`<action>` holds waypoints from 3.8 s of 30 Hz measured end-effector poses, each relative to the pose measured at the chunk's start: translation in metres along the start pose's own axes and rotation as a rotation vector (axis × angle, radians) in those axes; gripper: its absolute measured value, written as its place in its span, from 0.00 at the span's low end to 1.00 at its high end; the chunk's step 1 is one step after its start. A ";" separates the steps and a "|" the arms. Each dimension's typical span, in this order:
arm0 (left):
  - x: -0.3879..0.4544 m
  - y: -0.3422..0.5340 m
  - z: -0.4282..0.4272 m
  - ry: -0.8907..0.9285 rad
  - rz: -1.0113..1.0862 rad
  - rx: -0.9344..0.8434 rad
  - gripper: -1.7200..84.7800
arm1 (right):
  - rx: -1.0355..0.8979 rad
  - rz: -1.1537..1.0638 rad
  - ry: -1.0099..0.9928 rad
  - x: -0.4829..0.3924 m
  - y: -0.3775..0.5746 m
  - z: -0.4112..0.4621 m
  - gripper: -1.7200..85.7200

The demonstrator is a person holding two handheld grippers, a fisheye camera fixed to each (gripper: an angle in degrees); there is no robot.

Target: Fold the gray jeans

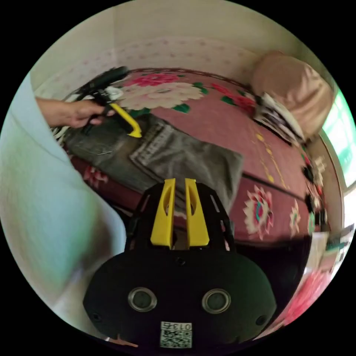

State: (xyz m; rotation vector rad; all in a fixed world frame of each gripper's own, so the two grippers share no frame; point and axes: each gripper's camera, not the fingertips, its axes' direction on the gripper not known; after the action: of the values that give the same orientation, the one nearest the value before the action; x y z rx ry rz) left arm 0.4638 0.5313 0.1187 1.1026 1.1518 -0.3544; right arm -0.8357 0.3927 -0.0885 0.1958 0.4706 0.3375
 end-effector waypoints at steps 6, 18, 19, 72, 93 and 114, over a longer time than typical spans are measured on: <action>0.019 -0.011 0.032 0.050 -0.029 -0.098 0.20 | -0.241 0.276 0.151 0.074 0.053 0.030 0.13; 0.017 -0.004 -0.001 0.033 -0.149 -0.104 0.04 | -0.285 0.104 0.065 0.091 0.011 0.080 0.05; 0.017 0.005 -0.009 0.016 -0.167 -0.078 0.04 | -0.233 0.060 0.083 0.089 0.008 0.069 0.04; -0.009 0.017 -0.004 -0.263 0.054 -0.047 0.04 | -0.289 -0.394 -0.252 0.154 -0.255 0.309 0.02; 0.000 0.147 0.023 -0.123 -0.306 0.020 0.05 | -0.051 -0.445 -0.233 -0.002 -0.278 0.294 0.03; -0.022 0.481 -0.057 -0.278 -1.100 0.612 0.19 | -0.042 -0.698 -0.494 -0.086 -0.368 0.310 0.10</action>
State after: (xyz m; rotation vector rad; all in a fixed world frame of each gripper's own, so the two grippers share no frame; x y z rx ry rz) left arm 0.7703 0.7969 0.3841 0.7728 1.3436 -1.7462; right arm -0.6609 -0.0126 0.1219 0.0595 0.0233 -0.3823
